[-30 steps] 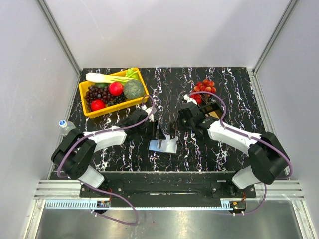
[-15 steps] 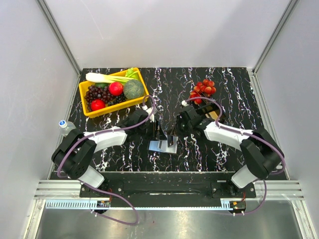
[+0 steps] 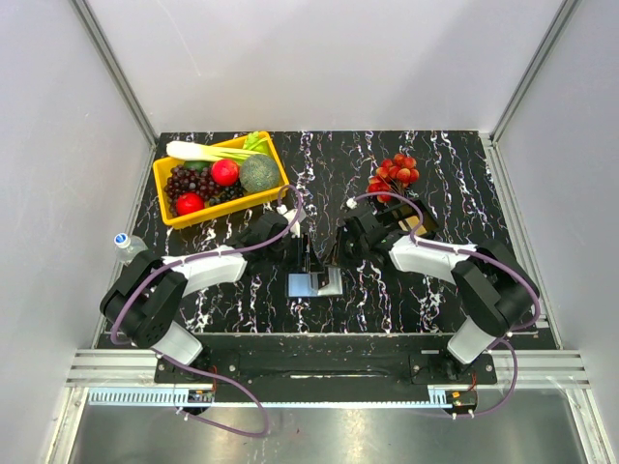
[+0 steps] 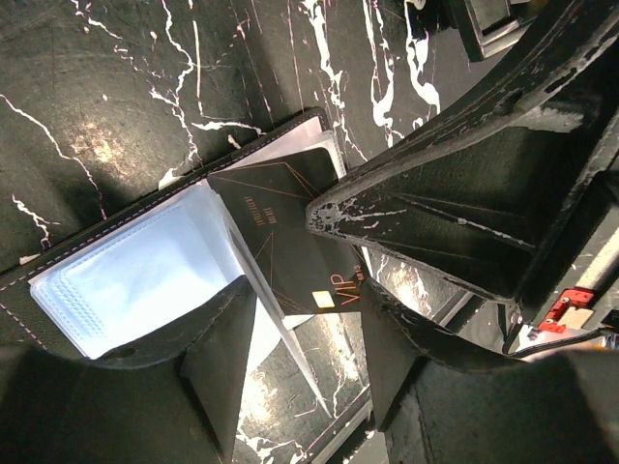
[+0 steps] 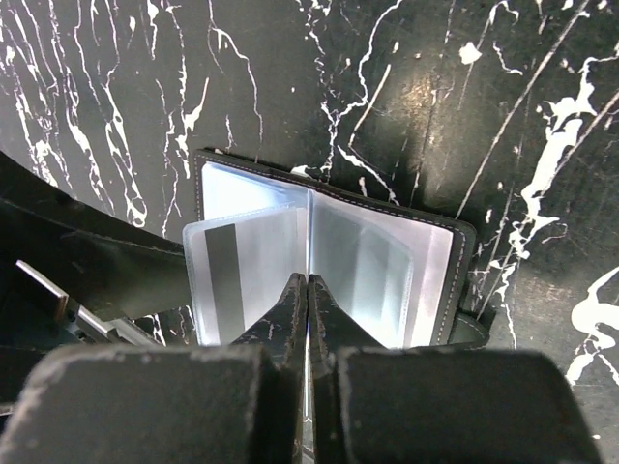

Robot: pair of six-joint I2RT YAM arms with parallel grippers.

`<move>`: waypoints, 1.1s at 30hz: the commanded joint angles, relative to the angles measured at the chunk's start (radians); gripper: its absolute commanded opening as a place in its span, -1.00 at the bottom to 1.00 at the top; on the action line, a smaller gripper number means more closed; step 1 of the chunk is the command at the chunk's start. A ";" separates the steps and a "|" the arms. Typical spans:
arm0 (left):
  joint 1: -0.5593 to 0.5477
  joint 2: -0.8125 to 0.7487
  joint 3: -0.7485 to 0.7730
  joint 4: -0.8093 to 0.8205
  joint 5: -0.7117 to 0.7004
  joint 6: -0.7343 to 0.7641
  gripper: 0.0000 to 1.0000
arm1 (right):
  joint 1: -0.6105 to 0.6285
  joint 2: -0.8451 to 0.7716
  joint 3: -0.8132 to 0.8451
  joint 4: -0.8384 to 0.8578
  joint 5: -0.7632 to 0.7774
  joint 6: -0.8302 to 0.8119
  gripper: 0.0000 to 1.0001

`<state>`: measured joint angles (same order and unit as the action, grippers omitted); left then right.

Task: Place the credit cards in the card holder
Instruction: Turn over the card slot in the card holder.

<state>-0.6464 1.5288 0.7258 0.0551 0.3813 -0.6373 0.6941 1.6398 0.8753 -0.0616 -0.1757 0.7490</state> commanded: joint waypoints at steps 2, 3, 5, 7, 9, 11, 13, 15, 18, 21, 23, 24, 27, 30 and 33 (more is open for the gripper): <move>-0.006 -0.044 0.037 0.046 0.019 -0.007 0.01 | 0.012 0.011 0.028 0.086 -0.064 0.013 -1.00; -0.006 -0.047 0.037 0.043 0.019 -0.007 0.01 | 0.010 0.011 0.027 0.094 -0.074 0.016 -1.00; -0.006 -0.050 0.038 0.042 0.019 -0.007 0.01 | 0.010 0.020 0.028 0.094 -0.084 0.015 -1.00; -0.006 -0.048 0.040 0.042 0.019 -0.007 0.01 | 0.012 0.020 0.031 0.077 -0.068 0.006 -1.00; -0.006 -0.042 0.041 0.042 0.025 -0.007 0.01 | 0.010 0.006 0.030 0.069 -0.036 -0.002 -1.00; -0.006 -0.038 0.043 0.052 0.033 -0.010 0.01 | 0.008 -0.026 0.028 0.017 0.014 -0.019 -1.00; -0.007 -0.035 0.046 0.055 0.034 -0.012 0.01 | 0.008 -0.072 0.039 -0.029 0.085 -0.048 -1.00; -0.012 -0.032 0.052 0.054 0.031 -0.012 0.01 | 0.010 -0.127 0.048 -0.070 0.145 -0.079 -1.00; -0.013 -0.019 0.057 0.055 0.033 -0.013 0.01 | 0.010 -0.196 0.059 -0.112 0.226 -0.109 -1.00; -0.022 -0.003 0.070 0.060 0.036 -0.016 0.01 | 0.008 -0.250 0.070 -0.165 0.295 -0.132 -1.00; -0.030 0.010 0.076 0.060 0.036 -0.016 0.01 | 0.008 -0.281 0.062 -0.181 0.330 -0.134 -1.00; -0.030 0.013 0.077 0.057 0.031 -0.016 0.00 | 0.008 -0.300 0.054 -0.179 0.334 -0.132 -1.00; -0.033 -0.005 0.063 0.051 0.002 -0.016 0.00 | 0.010 -0.319 0.045 -0.173 0.315 -0.120 -1.00; -0.033 -0.054 0.035 0.029 -0.083 -0.013 -0.01 | 0.010 -0.295 0.021 -0.112 0.227 -0.105 -1.00; -0.033 -0.096 0.023 -0.029 -0.172 0.013 0.00 | 0.008 -0.217 0.017 -0.058 0.093 -0.102 -1.00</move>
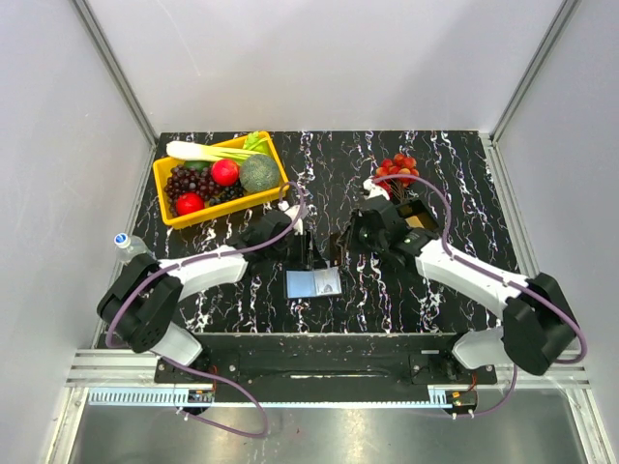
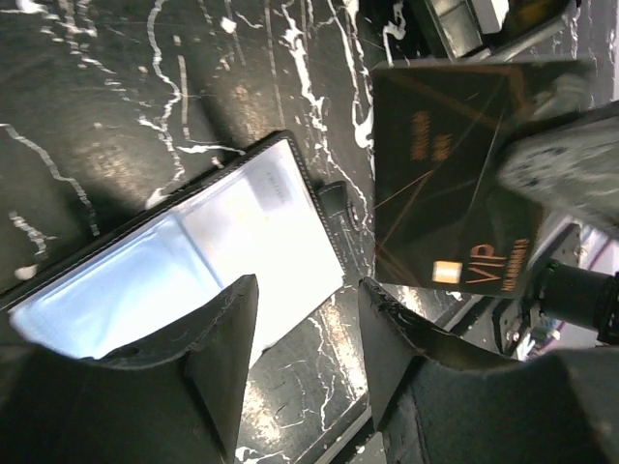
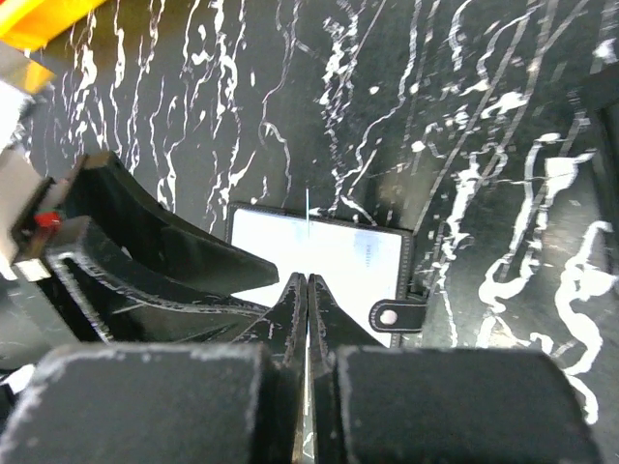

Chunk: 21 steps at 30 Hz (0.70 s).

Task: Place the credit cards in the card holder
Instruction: Turn over the card slot in the card holder.

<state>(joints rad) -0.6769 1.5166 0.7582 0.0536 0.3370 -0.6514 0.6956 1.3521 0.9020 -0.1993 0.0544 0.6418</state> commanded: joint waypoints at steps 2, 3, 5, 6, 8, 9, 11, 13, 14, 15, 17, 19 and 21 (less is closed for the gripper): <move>-0.003 -0.104 -0.016 -0.082 -0.185 0.041 0.01 | 0.007 0.117 -0.028 0.147 -0.218 0.030 -1.00; -0.001 -0.110 -0.025 -0.099 -0.206 0.047 0.00 | 0.007 0.134 -0.037 0.184 -0.246 0.051 -1.00; 0.002 -0.131 -0.046 -0.112 -0.237 0.049 -0.01 | 0.008 0.169 -0.057 0.271 -0.303 0.079 -1.00; 0.003 -0.136 -0.062 -0.107 -0.240 0.047 -0.01 | 0.007 0.183 -0.061 0.288 -0.317 0.087 -1.00; 0.007 -0.142 -0.082 -0.100 -0.239 0.038 -0.03 | 0.007 0.212 -0.072 0.328 -0.344 0.097 -1.00; 0.007 -0.144 -0.091 -0.097 -0.240 0.038 -0.09 | 0.007 0.225 -0.078 0.343 -0.355 0.098 -1.00; 0.007 -0.142 -0.105 -0.086 -0.237 0.030 -0.14 | 0.007 0.240 -0.092 0.371 -0.370 0.104 -1.00; 0.007 -0.136 -0.115 -0.069 -0.236 0.027 -0.16 | 0.007 0.252 -0.101 0.392 -0.384 0.101 -1.00; 0.008 -0.130 -0.117 -0.069 -0.237 0.024 -0.17 | 0.007 0.257 -0.104 0.397 -0.387 0.098 -1.00; 0.010 -0.125 -0.118 -0.073 -0.240 0.019 -0.18 | 0.008 0.260 -0.107 0.397 -0.381 0.099 -1.00; 0.011 -0.121 -0.123 -0.069 -0.234 0.007 -0.20 | 0.007 0.265 -0.114 0.397 -0.377 0.102 -1.00; 0.013 -0.124 -0.132 -0.057 -0.227 -0.002 -0.20 | 0.007 0.271 -0.117 0.400 -0.375 0.104 -1.00; 0.014 -0.127 -0.131 -0.060 -0.227 -0.002 -0.20 | 0.008 0.280 -0.118 0.399 -0.373 0.107 -1.00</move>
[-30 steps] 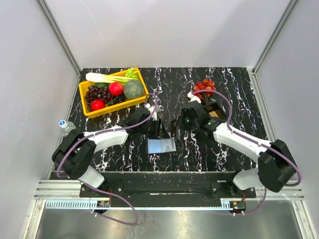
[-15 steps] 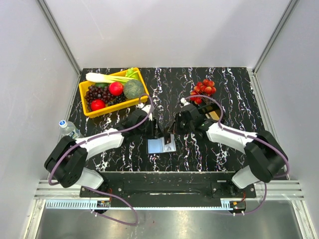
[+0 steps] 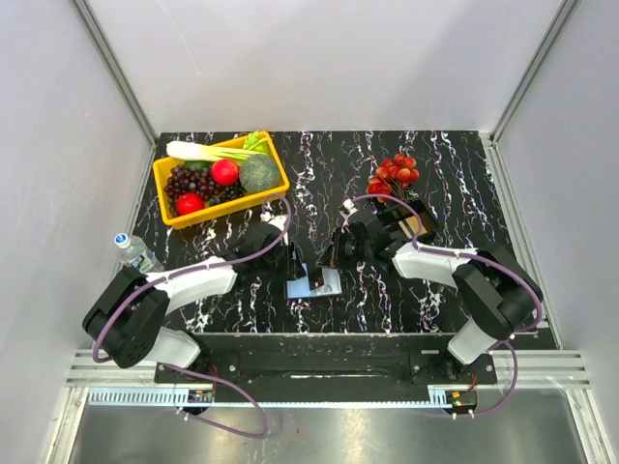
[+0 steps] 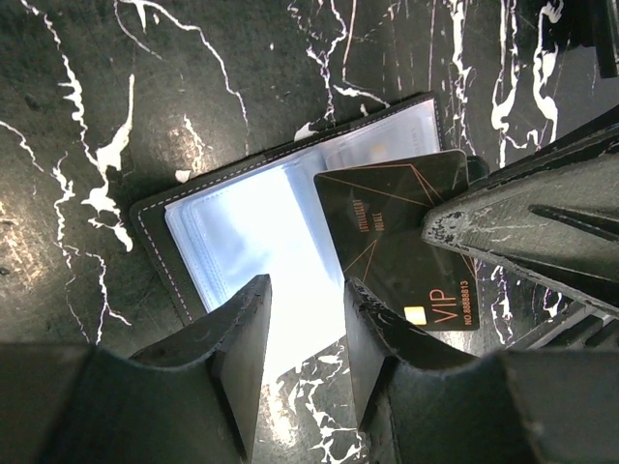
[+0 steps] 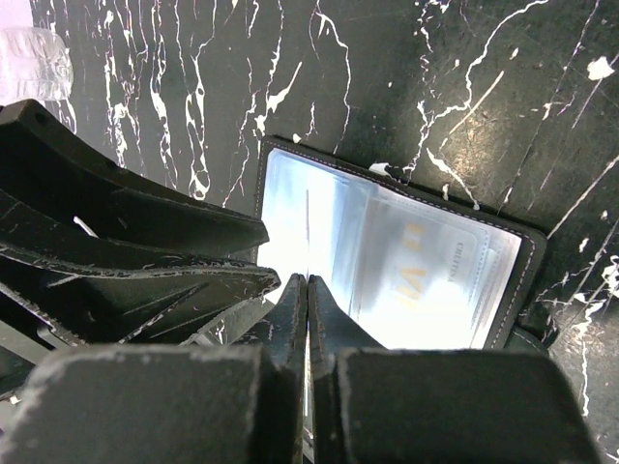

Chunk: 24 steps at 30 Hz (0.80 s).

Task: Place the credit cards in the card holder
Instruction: Turn over the card slot in the card holder, then insert the credit card into the card holder.

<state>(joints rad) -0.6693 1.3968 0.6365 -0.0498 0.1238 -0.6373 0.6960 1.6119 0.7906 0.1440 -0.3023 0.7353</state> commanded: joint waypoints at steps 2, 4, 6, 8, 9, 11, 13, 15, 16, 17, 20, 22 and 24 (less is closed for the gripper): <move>0.007 -0.012 -0.009 0.031 -0.021 -0.010 -0.19 | 0.007 0.026 -0.008 0.060 -0.018 0.015 -1.00; 0.008 -0.018 -0.014 0.021 -0.030 -0.005 -0.14 | 0.007 0.026 -0.011 0.060 -0.015 0.015 -1.00; 0.008 -0.024 -0.020 0.015 -0.038 -0.004 -0.10 | 0.008 0.023 -0.014 0.052 -0.003 0.018 -1.00; 0.010 -0.030 -0.020 0.005 -0.045 -0.002 -0.08 | 0.007 0.017 -0.019 0.051 0.006 0.016 -1.00; 0.010 -0.032 -0.023 0.002 -0.052 0.001 -0.07 | 0.007 0.017 -0.022 0.052 0.009 0.018 -1.00; 0.010 -0.032 -0.024 -0.005 -0.062 0.004 -0.04 | 0.007 0.014 -0.025 0.052 0.011 0.019 -1.00; 0.010 -0.033 -0.024 -0.015 -0.070 0.005 -0.04 | 0.005 0.014 -0.027 0.052 0.012 0.018 -1.00; 0.011 -0.033 -0.027 -0.013 -0.075 0.007 -0.03 | 0.005 0.011 -0.030 0.052 0.012 0.018 -1.00; 0.011 -0.030 -0.031 -0.010 -0.076 0.007 -0.03 | 0.005 0.010 -0.030 0.052 0.015 0.021 -1.00; 0.011 -0.027 -0.032 -0.012 -0.075 0.005 -0.03 | 0.005 0.009 -0.031 0.051 0.019 0.022 -1.00; 0.011 -0.021 -0.034 -0.012 -0.075 0.004 -0.03 | -0.004 0.003 -0.034 0.049 0.020 0.027 -1.00; 0.011 -0.021 -0.040 -0.009 -0.079 0.004 -0.03 | -0.007 0.003 -0.040 0.049 0.019 0.029 -1.00; 0.011 -0.019 -0.040 -0.015 -0.084 0.004 -0.03 | -0.015 -0.003 -0.050 0.049 0.025 0.030 -1.00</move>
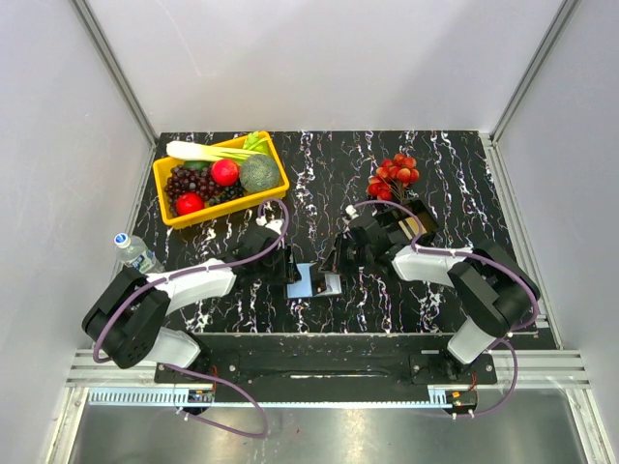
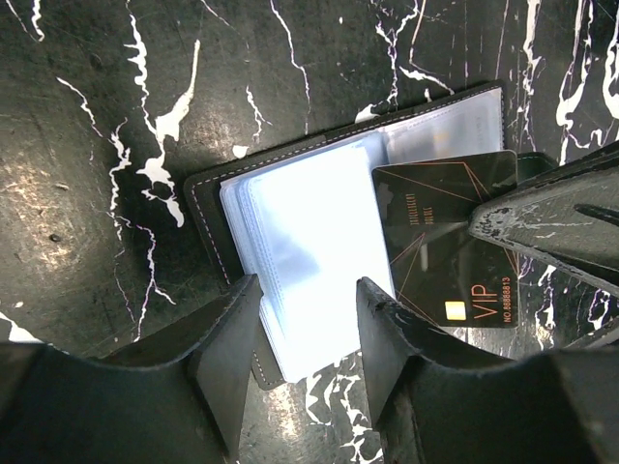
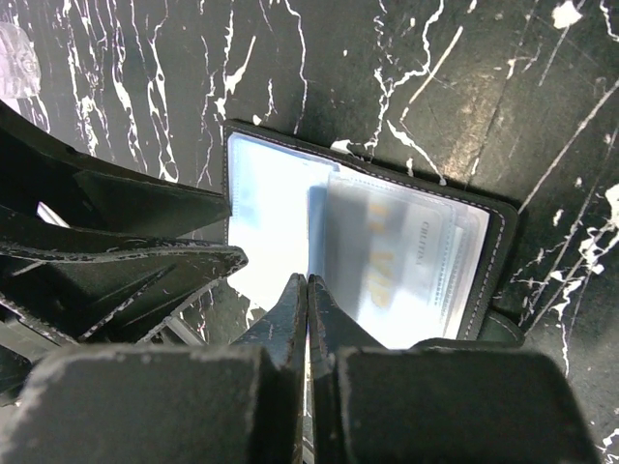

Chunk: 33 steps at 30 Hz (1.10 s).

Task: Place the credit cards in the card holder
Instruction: Insert the credit card into the card holder.

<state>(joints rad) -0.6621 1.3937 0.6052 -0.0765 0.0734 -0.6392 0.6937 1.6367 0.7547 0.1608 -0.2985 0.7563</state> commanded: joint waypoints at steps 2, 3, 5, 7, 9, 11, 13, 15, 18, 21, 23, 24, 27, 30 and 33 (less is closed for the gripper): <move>0.004 -0.016 -0.015 0.012 -0.041 0.007 -0.03 | -0.017 -0.020 -0.018 0.037 0.012 0.011 -1.00; 0.004 -0.015 -0.016 0.011 -0.041 0.009 -0.03 | -0.020 -0.014 -0.018 0.043 0.006 0.012 -1.00; 0.004 -0.010 -0.018 0.004 -0.047 0.013 -0.03 | -0.020 0.000 -0.018 0.060 -0.010 0.020 -1.00; 0.004 -0.007 -0.018 0.003 -0.052 0.018 -0.03 | -0.022 0.012 -0.021 0.074 -0.017 0.029 -1.00; 0.005 -0.002 -0.018 0.004 -0.047 0.019 -0.03 | -0.023 0.025 -0.026 0.097 -0.027 0.040 -1.00; 0.004 0.005 -0.018 0.009 -0.041 0.018 -0.05 | -0.022 0.043 -0.025 0.126 -0.048 0.047 -1.00; 0.005 0.013 -0.018 0.014 -0.037 0.018 -0.06 | -0.022 0.058 -0.023 0.143 -0.071 0.057 -1.00; 0.004 0.016 -0.018 0.014 -0.035 0.018 -0.10 | -0.023 0.072 -0.022 0.151 -0.077 0.060 -1.00; 0.004 0.014 -0.021 0.017 -0.034 0.018 -0.10 | -0.025 0.086 -0.029 0.164 -0.080 0.067 -1.00; 0.005 0.019 -0.019 0.017 -0.032 0.018 -0.12 | -0.031 0.109 -0.029 0.181 -0.090 0.074 -1.00; 0.004 0.019 -0.019 0.018 -0.027 0.019 -0.14 | -0.036 0.117 -0.037 0.190 -0.082 0.080 -1.00; 0.004 0.019 -0.021 0.020 -0.029 0.018 -0.15 | -0.037 0.118 -0.040 0.192 -0.071 0.084 -1.00; 0.004 0.025 -0.021 0.023 -0.017 0.021 -0.19 | -0.040 0.112 -0.057 0.209 -0.041 0.083 -1.00; 0.004 0.033 -0.022 0.027 -0.009 0.021 -0.22 | -0.043 0.110 -0.049 0.206 -0.021 0.057 -1.00; 0.005 0.042 -0.024 0.032 0.003 0.024 -0.35 | -0.045 0.117 -0.041 0.207 -0.005 0.045 -1.00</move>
<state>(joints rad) -0.6556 1.4078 0.5949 -0.0761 0.0547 -0.6212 0.6567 1.7382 0.7101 0.3557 -0.3714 0.8333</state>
